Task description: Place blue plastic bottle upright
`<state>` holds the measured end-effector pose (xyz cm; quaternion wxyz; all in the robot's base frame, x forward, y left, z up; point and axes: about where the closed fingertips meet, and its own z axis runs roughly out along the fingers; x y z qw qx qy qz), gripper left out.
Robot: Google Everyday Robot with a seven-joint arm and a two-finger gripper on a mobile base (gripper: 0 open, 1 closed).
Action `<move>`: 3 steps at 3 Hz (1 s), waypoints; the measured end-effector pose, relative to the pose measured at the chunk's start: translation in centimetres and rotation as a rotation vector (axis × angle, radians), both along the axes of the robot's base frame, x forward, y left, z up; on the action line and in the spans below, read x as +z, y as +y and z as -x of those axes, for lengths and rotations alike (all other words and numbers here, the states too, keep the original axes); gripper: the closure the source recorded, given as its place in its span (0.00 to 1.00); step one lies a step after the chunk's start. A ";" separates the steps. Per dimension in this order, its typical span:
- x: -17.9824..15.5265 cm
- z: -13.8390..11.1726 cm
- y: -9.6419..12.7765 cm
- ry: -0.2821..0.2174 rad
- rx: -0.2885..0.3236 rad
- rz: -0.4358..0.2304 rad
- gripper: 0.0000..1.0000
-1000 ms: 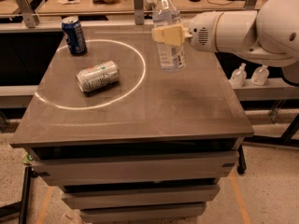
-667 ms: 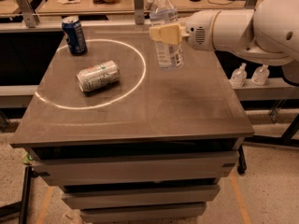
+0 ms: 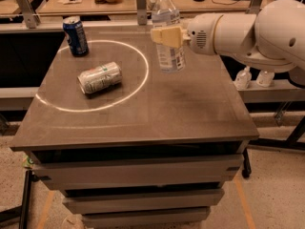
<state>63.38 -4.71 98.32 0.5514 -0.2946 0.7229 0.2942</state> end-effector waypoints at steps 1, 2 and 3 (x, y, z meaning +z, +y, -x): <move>-1.1 -0.5 -0.3 -0.053 -0.023 -0.057 1.00; -2.4 -0.5 -0.1 -0.121 -0.006 -0.087 1.00; -4.0 -0.2 0.1 -0.152 0.011 -0.087 1.00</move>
Offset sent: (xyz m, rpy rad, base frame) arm 0.0059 -0.0041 -0.0417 0.1237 -0.2091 0.0091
